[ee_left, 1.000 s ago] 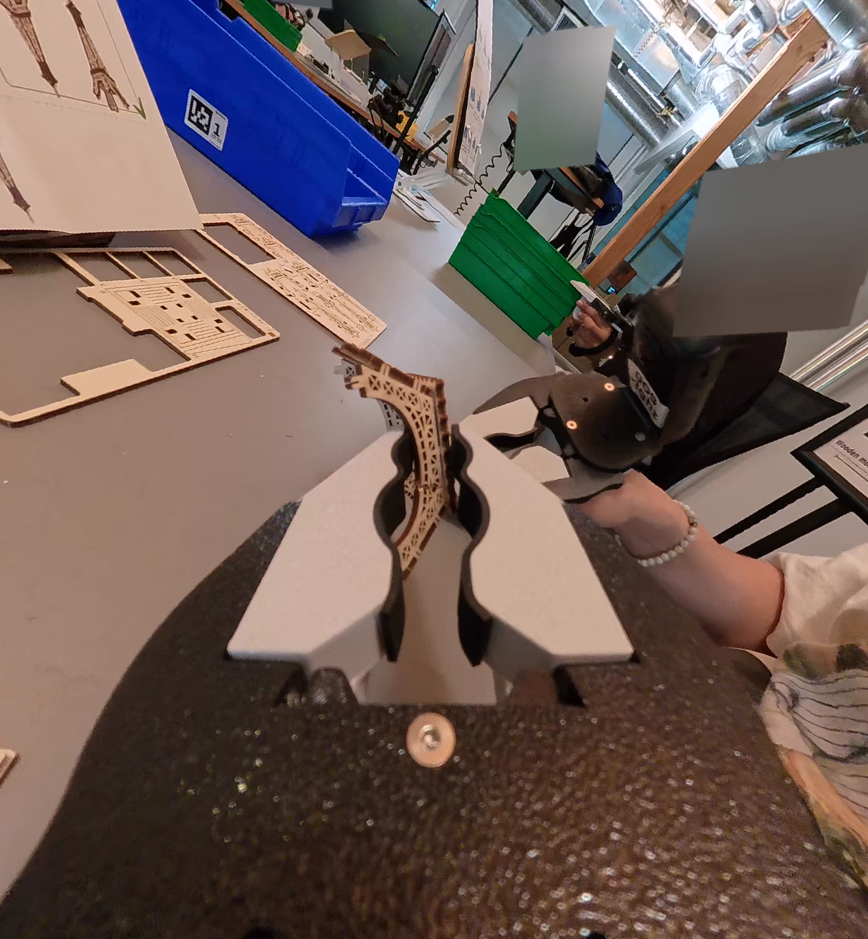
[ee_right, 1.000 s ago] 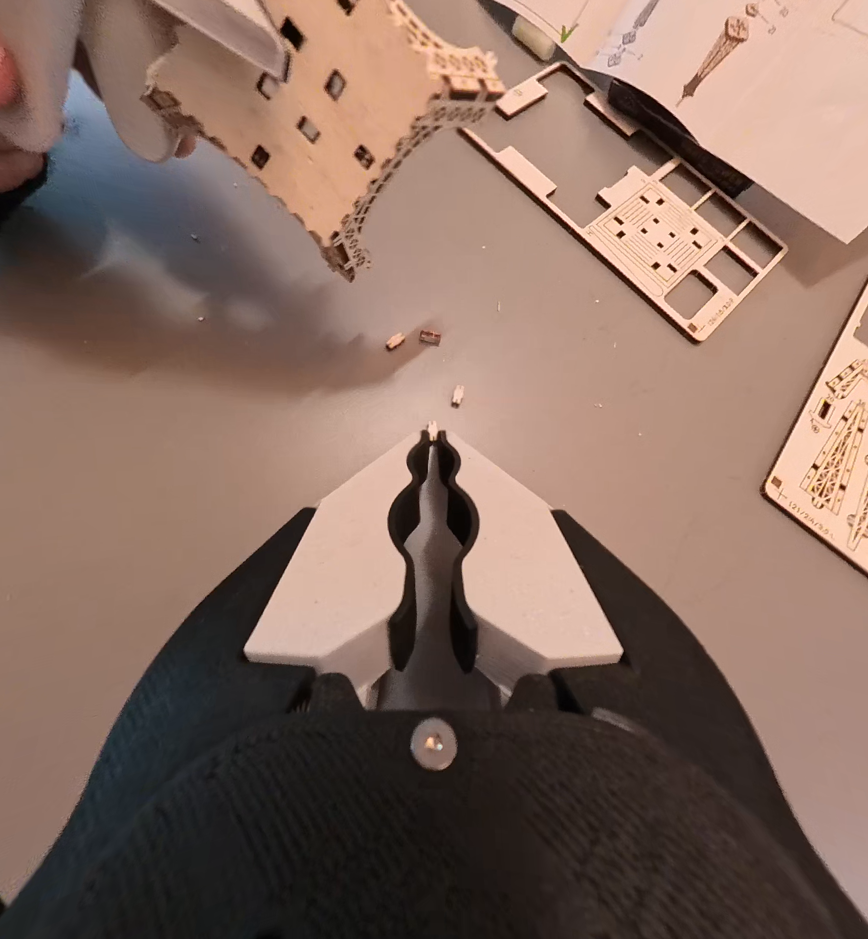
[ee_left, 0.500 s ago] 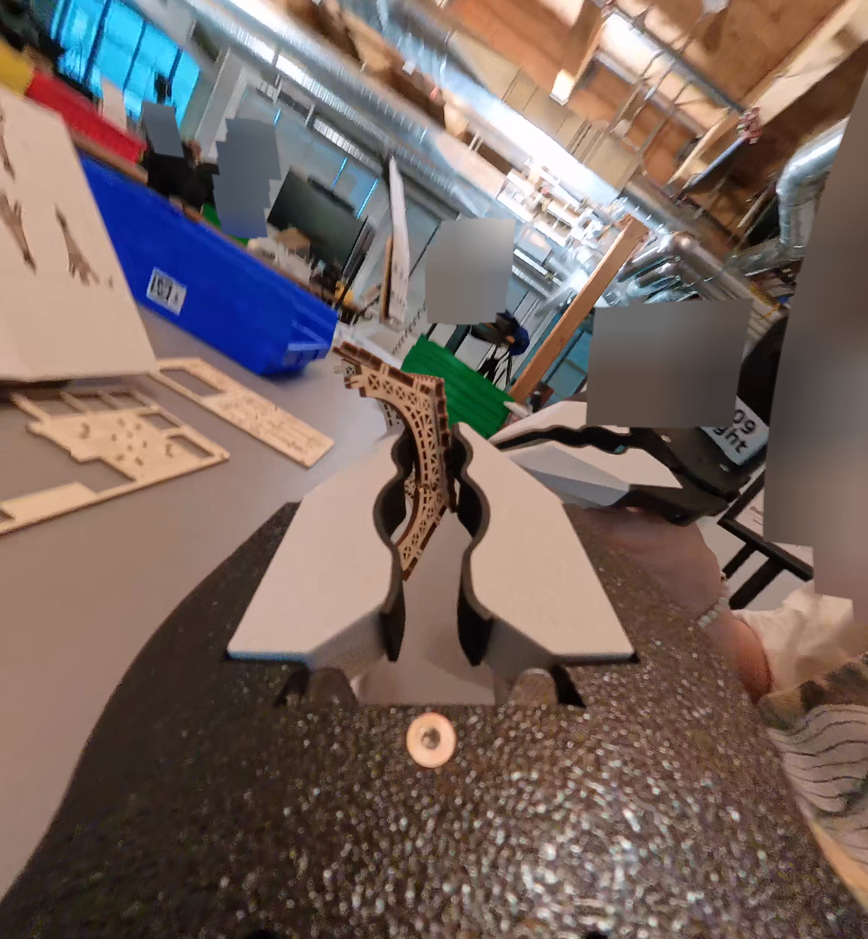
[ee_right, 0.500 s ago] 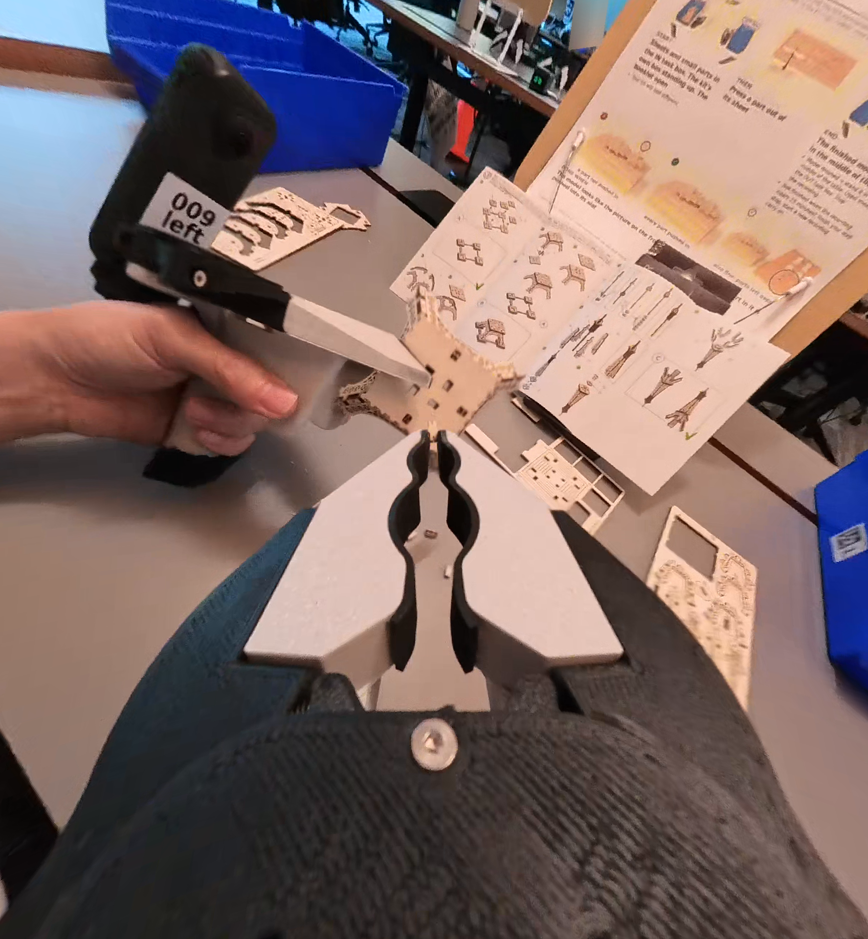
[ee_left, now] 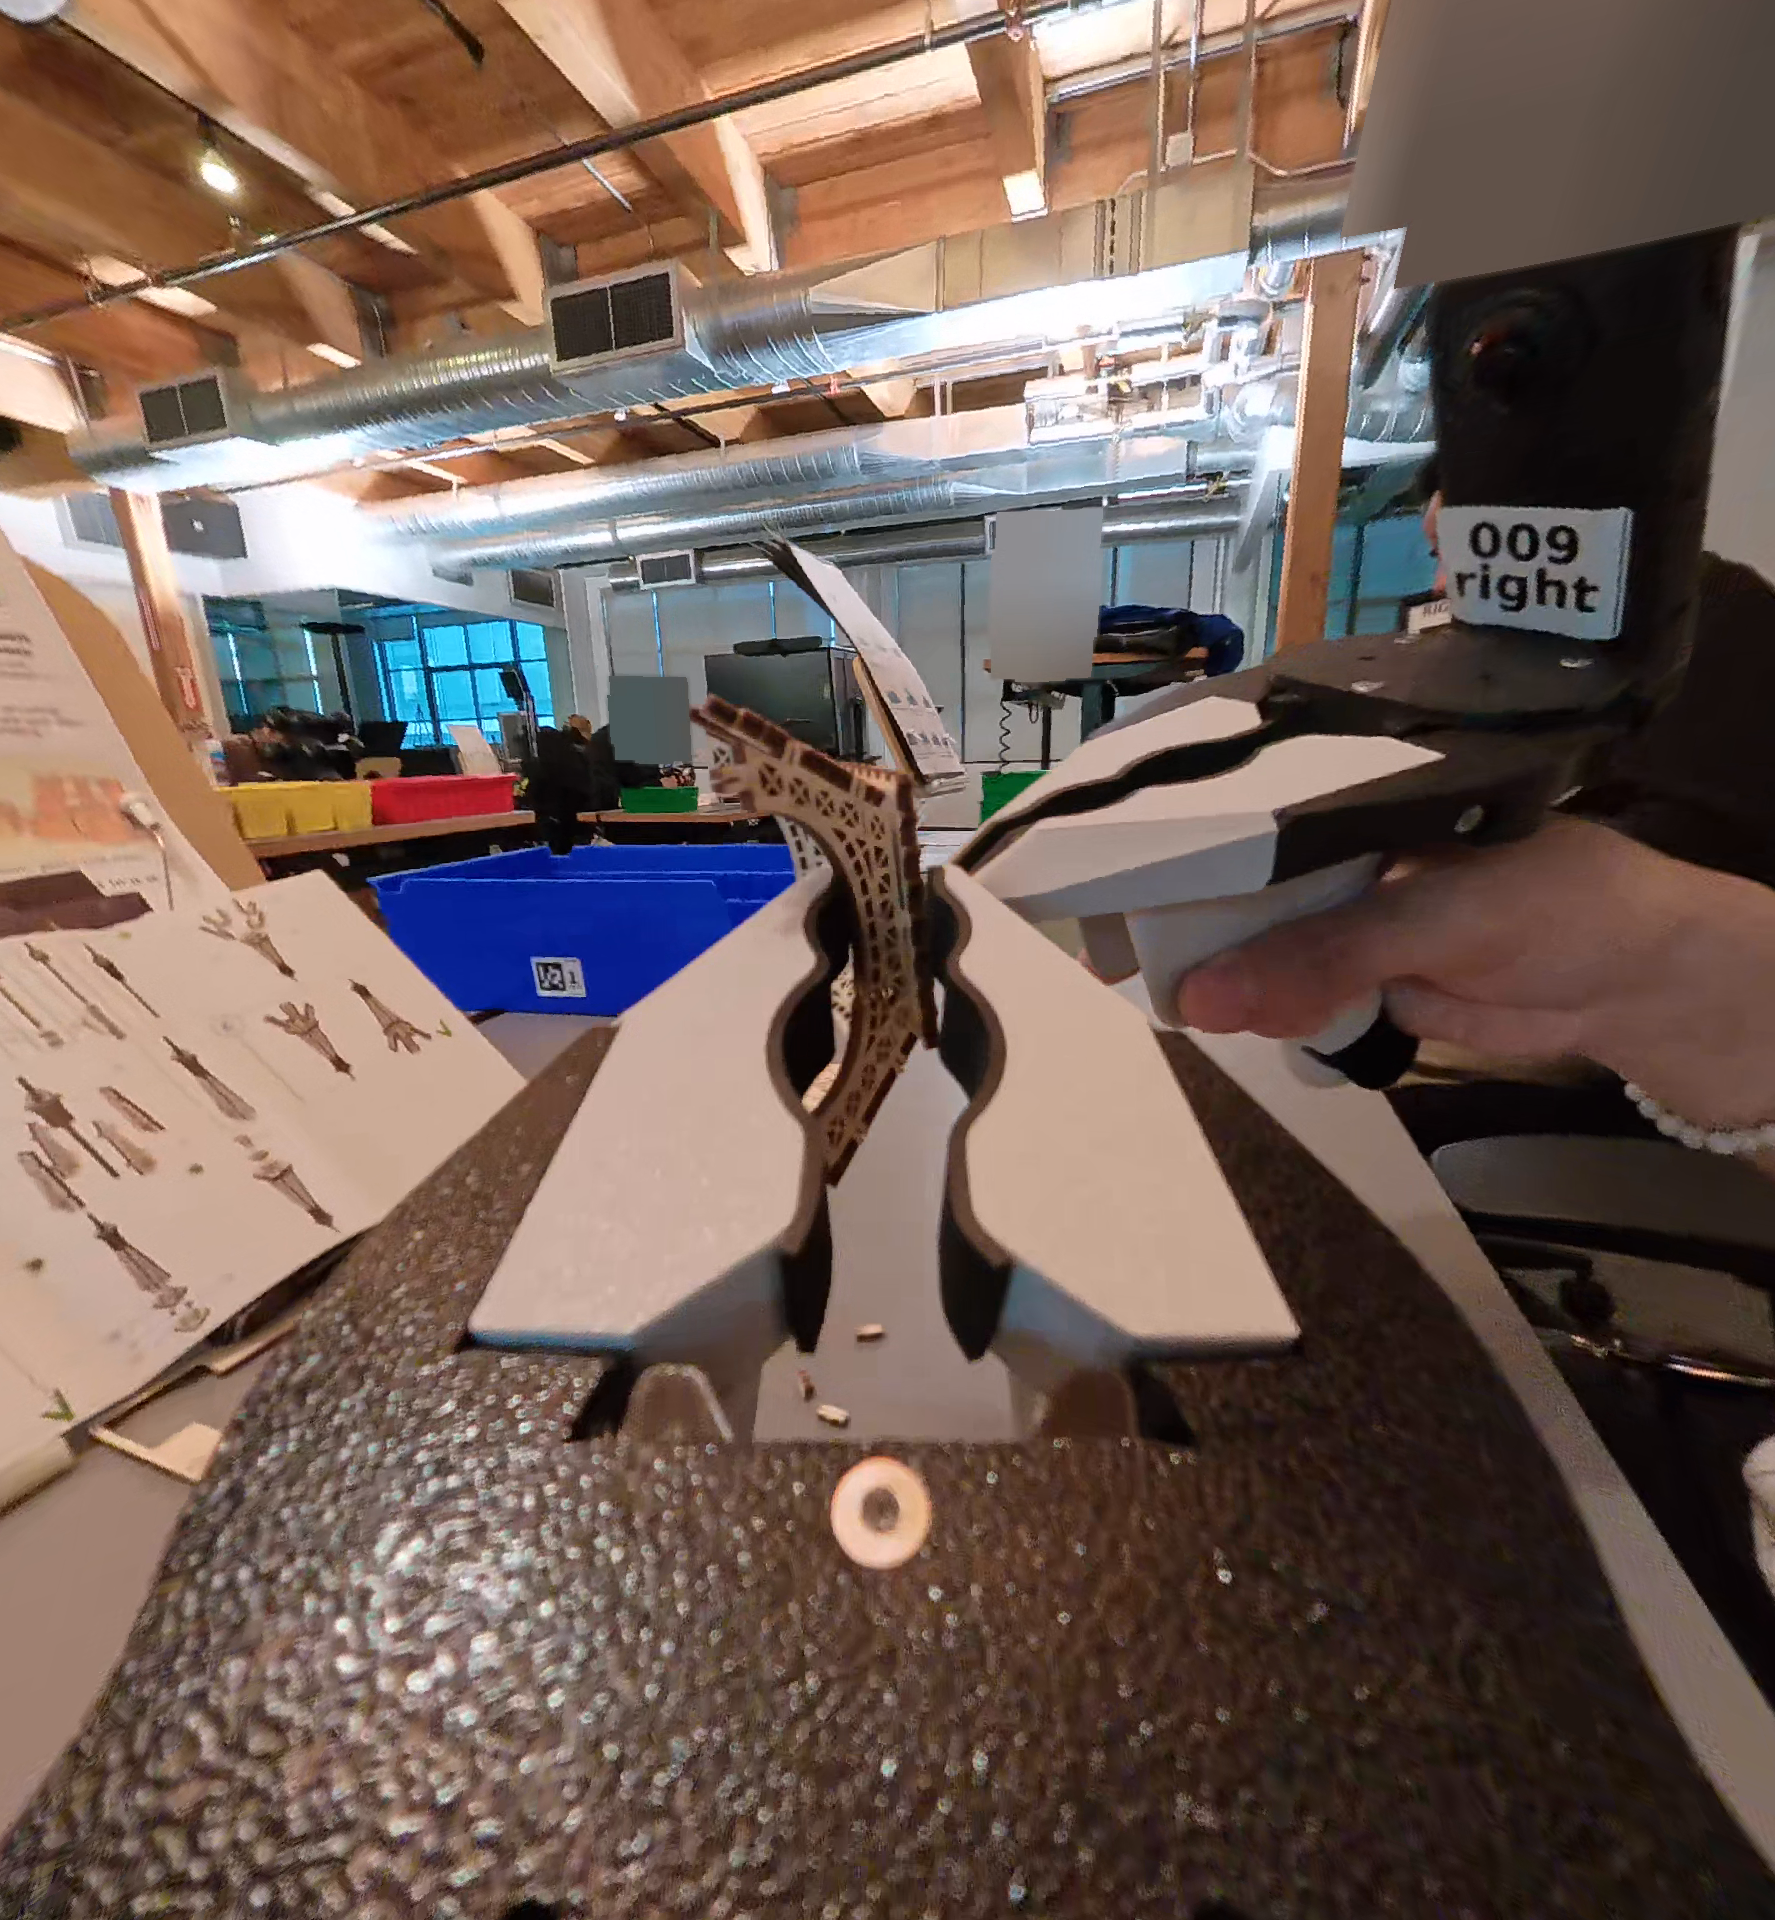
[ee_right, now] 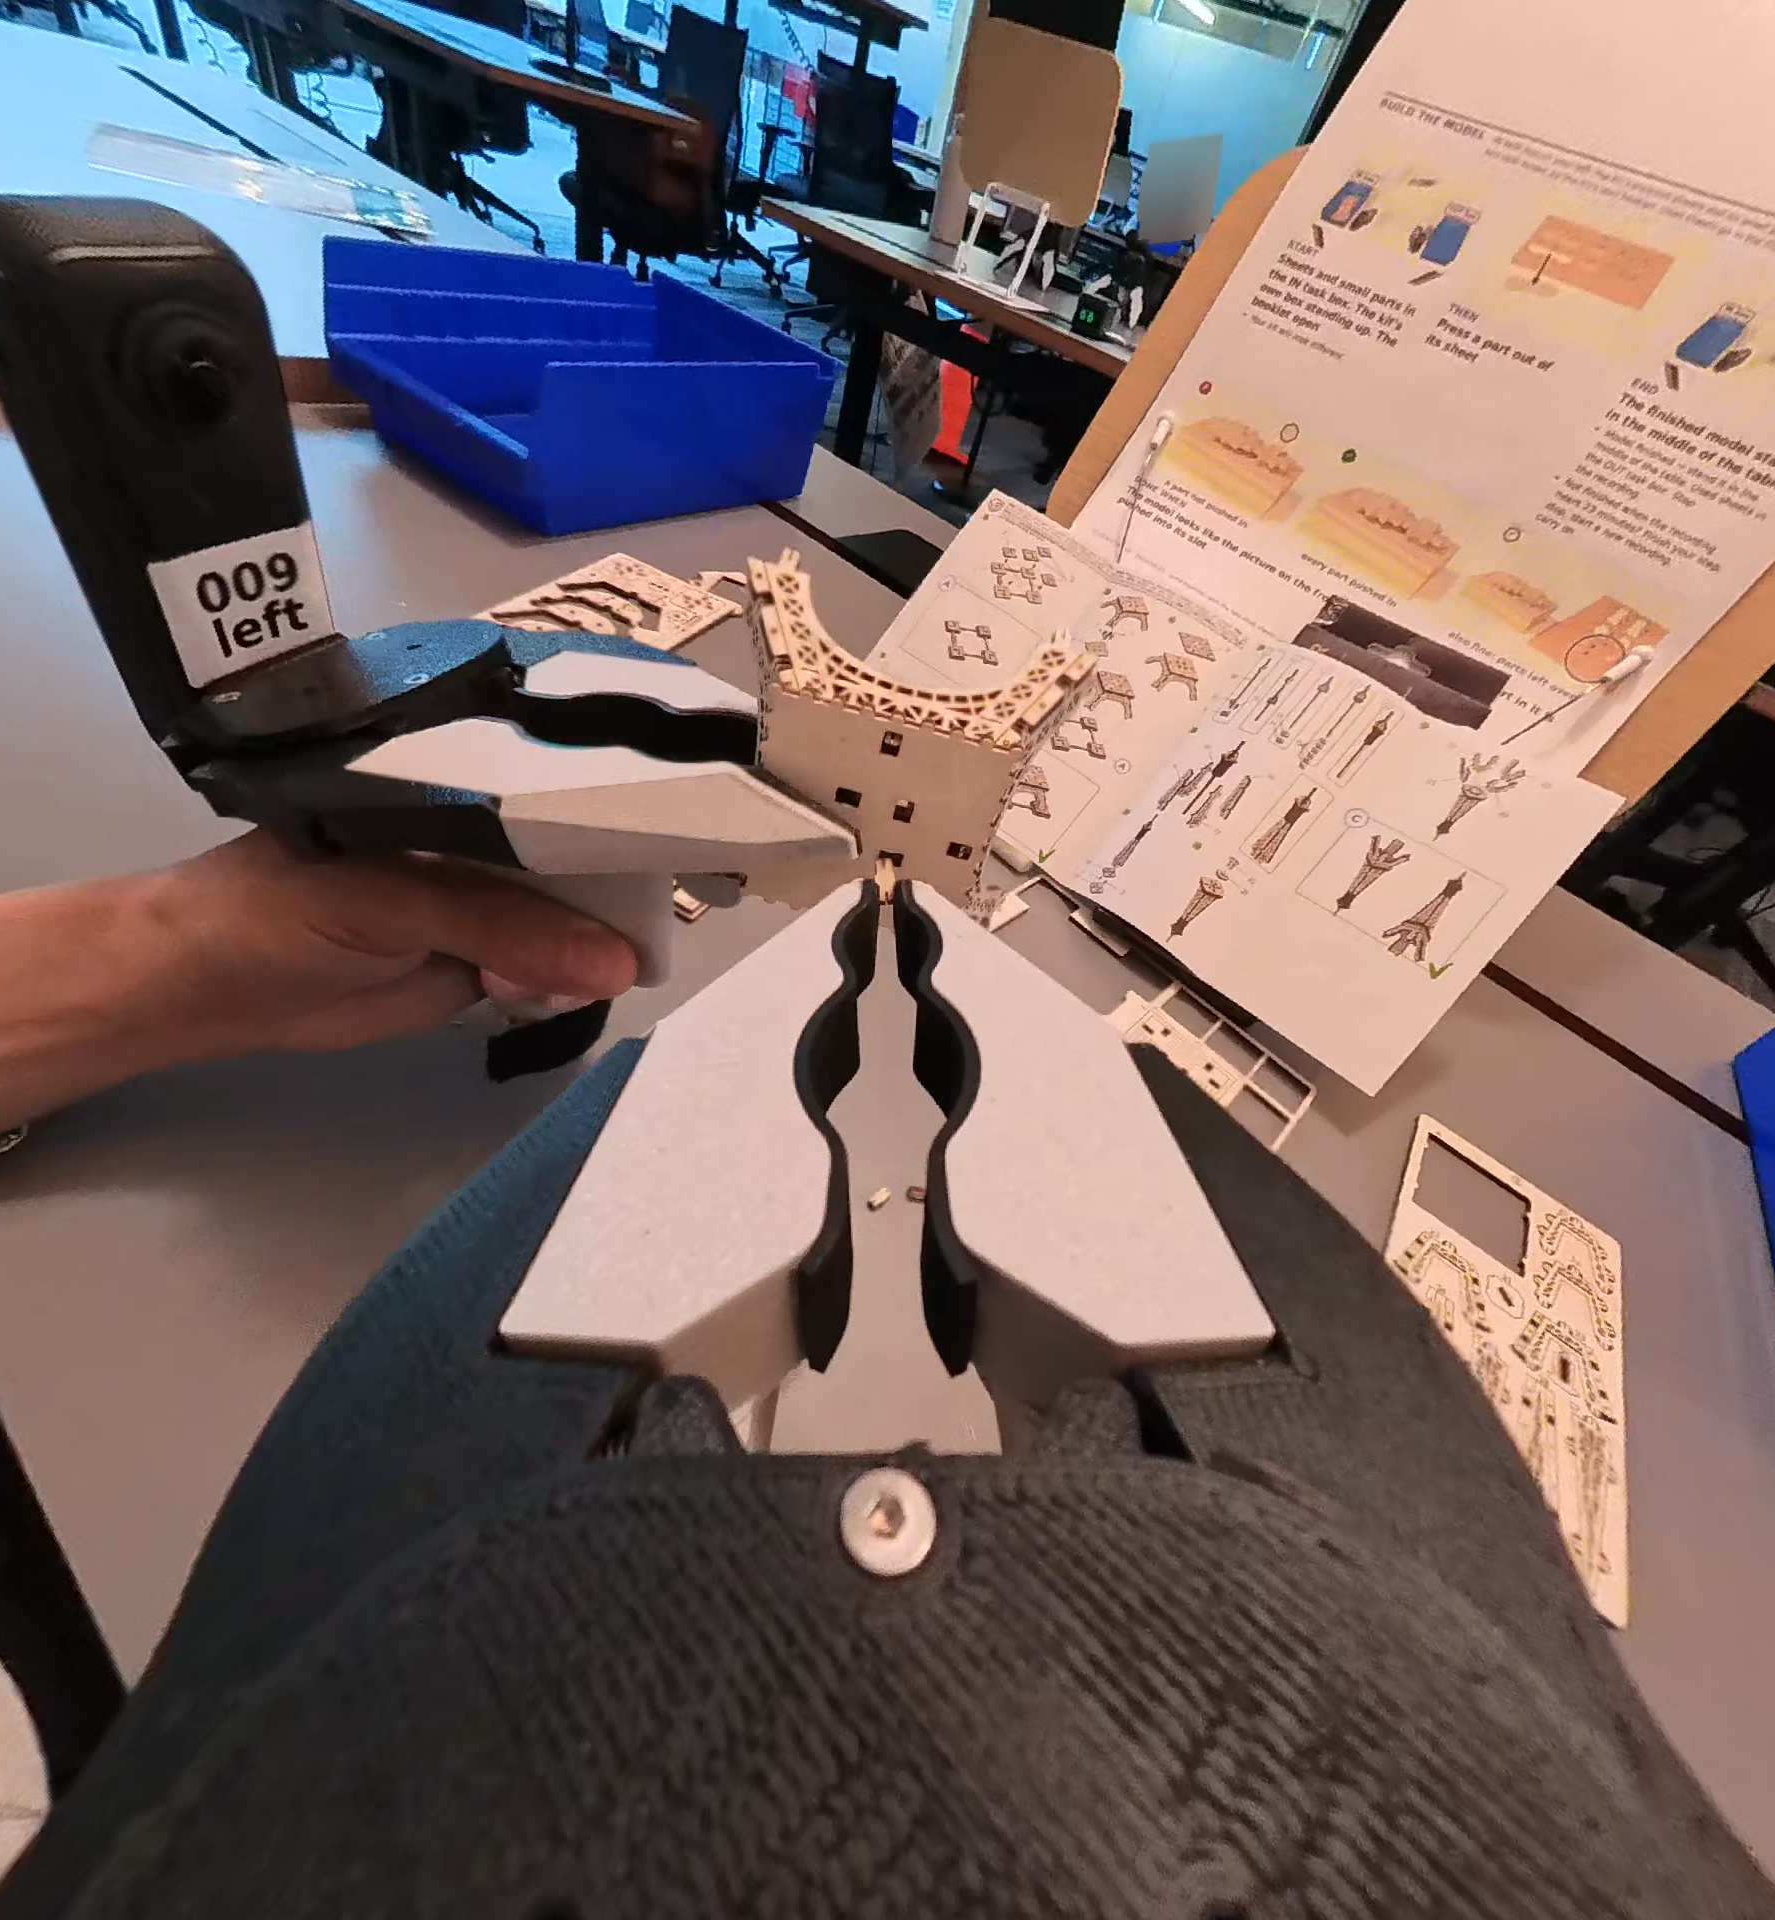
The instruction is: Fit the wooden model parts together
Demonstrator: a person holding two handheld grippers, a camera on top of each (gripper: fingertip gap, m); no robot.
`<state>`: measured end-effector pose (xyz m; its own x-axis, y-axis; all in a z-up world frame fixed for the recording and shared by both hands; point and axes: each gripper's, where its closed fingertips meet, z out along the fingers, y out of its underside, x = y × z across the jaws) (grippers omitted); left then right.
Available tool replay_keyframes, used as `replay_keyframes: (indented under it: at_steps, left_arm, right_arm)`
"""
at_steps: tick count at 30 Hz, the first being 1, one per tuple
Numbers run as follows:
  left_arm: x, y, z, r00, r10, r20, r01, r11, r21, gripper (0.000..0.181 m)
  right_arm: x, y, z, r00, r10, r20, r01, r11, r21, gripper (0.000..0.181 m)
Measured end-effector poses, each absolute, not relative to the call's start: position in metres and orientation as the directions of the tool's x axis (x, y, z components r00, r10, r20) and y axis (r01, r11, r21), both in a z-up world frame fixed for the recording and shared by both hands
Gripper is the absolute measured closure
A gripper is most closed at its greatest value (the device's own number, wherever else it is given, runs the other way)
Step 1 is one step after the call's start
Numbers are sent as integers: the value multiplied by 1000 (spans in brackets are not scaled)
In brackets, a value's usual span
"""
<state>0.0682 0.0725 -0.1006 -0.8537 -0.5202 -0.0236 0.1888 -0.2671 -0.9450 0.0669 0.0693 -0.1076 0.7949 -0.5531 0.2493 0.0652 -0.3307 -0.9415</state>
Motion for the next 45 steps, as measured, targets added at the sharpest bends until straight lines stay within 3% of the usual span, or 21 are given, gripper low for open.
replay_keyframes:
  at_steps: [15,40,45]
  left_arm:
    - [63,66,-102,-786,-574,-230,341,-92,-935,170]
    - [63,64,-108,-795,-560,-235,315,-48,-948,170]
    - [63,67,-107,-788,-562,-252,330,-39,-943,171]
  right_arm:
    - [67,68,-113,810,-547,211,26,-326,-945,180]
    - [69,63,-117,806,-533,259,47,-378,-925,181]
    - [66,62,-118,829,-523,198,-5,-360,-933,181]
